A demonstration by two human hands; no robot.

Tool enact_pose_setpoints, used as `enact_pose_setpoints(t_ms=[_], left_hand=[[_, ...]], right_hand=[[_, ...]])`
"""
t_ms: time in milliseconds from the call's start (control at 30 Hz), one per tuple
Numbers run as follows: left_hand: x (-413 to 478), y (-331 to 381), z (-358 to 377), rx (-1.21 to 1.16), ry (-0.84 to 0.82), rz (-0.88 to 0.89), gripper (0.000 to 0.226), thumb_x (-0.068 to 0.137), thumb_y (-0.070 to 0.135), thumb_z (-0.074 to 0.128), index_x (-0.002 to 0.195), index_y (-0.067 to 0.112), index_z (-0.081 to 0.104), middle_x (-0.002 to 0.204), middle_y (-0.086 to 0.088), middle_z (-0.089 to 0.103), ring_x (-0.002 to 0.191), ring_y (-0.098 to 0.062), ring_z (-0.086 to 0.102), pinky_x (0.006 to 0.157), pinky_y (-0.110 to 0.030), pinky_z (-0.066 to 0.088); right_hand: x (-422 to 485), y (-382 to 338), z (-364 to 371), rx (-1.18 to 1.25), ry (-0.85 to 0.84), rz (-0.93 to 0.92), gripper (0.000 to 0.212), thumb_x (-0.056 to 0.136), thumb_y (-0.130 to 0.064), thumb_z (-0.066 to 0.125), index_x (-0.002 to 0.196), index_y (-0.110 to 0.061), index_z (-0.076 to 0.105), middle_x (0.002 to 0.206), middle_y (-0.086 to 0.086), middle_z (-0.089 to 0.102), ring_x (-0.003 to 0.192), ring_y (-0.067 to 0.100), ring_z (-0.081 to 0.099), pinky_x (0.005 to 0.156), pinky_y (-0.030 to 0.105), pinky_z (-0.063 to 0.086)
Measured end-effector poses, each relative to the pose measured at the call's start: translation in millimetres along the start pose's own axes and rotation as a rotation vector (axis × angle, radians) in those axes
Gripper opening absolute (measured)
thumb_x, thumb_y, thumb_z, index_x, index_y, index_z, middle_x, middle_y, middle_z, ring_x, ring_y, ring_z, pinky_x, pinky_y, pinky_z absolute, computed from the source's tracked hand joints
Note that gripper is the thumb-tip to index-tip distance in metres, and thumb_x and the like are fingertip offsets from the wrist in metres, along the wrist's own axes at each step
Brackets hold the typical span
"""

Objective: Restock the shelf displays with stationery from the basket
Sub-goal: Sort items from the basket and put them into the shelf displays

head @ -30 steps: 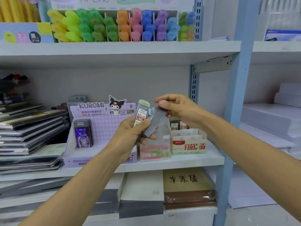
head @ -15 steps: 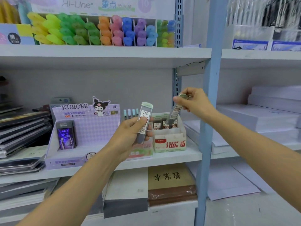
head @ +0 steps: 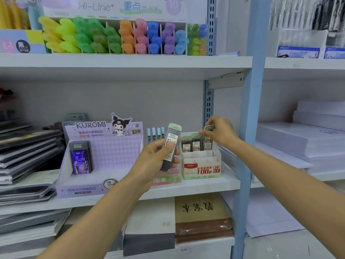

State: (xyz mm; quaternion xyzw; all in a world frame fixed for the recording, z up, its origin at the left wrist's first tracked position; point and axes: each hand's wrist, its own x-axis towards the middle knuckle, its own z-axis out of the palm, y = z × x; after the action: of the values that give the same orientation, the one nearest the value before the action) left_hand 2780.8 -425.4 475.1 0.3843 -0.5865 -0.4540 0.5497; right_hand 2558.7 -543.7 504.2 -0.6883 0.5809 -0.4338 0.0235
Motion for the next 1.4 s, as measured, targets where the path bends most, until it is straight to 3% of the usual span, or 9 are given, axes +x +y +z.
enact_pose_setpoints(t_ms=[233,367,467,600,767,900,1000,1133,1400], left_hand=[[2,-2,0,-0.001,-0.02,-0.023,0.016,0.097,0.026,0.055,0.106,0.022,0.068,0.08,0.004,0.073,0.067,-0.008,0.069,0.057,-0.019,0.053],[3,-2,3,0.015,-0.03,-0.012,0.014,0.093,0.021,0.06,0.106,0.022,0.068,0.082,0.004,0.074,0.068,-0.007,0.069,0.057,-0.018,0.053],[3,-2,12,0.026,-0.034,0.007,0.016,0.093,0.019,0.062,0.107,0.021,0.067,0.082,0.004,0.075,0.068,-0.007,0.07,0.057,-0.017,0.052],[-3,-1,27,0.071,-0.05,0.058,0.013,0.094,0.017,0.06,0.104,0.019,0.068,0.088,0.003,0.074,0.073,-0.006,0.07,0.057,-0.014,0.051],[-12,-16,38,0.692,0.172,0.454,0.04,0.095,0.02,0.059,0.133,0.022,0.049,0.124,0.009,0.05,0.111,-0.003,0.05,0.092,-0.016,0.043],[-15,-35,40,1.223,0.046,0.778,0.045,0.094,0.026,0.056,0.138,0.018,0.047,0.144,-0.001,0.045,0.138,-0.018,0.033,0.118,-0.038,0.021],[-9,-51,40,1.574,-0.068,0.741,0.061,0.098,0.038,0.045,0.152,0.018,0.024,0.161,-0.003,0.019,0.15,-0.023,0.007,0.119,-0.044,-0.004],[-3,-65,35,1.719,-0.085,0.682,0.071,0.1,0.043,0.039,0.155,0.013,0.004,0.164,-0.006,0.005,0.15,-0.025,-0.001,0.115,-0.048,-0.016],[-2,-67,34,1.711,-0.084,0.716,0.07,0.092,0.04,0.054,0.151,0.013,0.027,0.157,-0.008,0.028,0.144,-0.026,0.026,0.117,-0.05,-0.004]], right_hand=[[0,7,11,0.032,-0.02,-0.01,0.016,0.086,-0.033,0.069,0.088,-0.017,0.066,0.091,-0.003,0.064,0.089,0.014,0.059,0.073,0.023,0.044],[-15,-13,-3,0.283,0.063,-0.129,0.025,0.094,-0.039,0.056,0.101,-0.017,0.067,0.1,0.002,0.066,0.072,0.004,0.052,0.073,0.027,0.045],[-40,-37,-17,0.648,-0.227,-0.199,0.028,0.09,-0.046,0.059,0.106,-0.025,0.068,0.096,0.003,0.07,0.065,0.004,0.056,0.06,0.02,0.048],[-57,-50,-24,0.596,-0.391,-0.247,0.018,0.089,-0.027,0.066,0.106,-0.021,0.069,0.095,0.001,0.073,0.084,0.015,0.069,0.074,0.026,0.057],[-44,-38,-45,0.575,-0.037,-0.215,0.01,0.098,-0.016,0.052,0.103,-0.015,0.061,0.084,-0.001,0.061,0.068,0.007,0.053,0.061,0.024,0.046],[-35,-22,-47,0.228,0.076,-0.235,0.015,0.099,-0.017,0.05,0.109,-0.01,0.058,0.081,-0.006,0.056,0.068,0.007,0.048,0.066,0.021,0.044],[-34,-15,-37,0.056,0.088,-0.231,0.017,0.099,-0.014,0.049,0.112,-0.007,0.058,0.094,0.003,0.061,0.077,0.01,0.052,0.067,0.018,0.041],[-31,-12,-25,-0.005,0.068,-0.18,0.018,0.099,-0.012,0.049,0.112,-0.005,0.059,0.106,0.012,0.062,0.093,0.024,0.057,0.085,0.04,0.048],[-19,-4,-9,-0.018,-0.125,-0.104,0.018,0.099,-0.011,0.049,0.113,-0.012,0.06,0.1,0.005,0.065,0.095,0.022,0.061,0.08,0.033,0.05]])
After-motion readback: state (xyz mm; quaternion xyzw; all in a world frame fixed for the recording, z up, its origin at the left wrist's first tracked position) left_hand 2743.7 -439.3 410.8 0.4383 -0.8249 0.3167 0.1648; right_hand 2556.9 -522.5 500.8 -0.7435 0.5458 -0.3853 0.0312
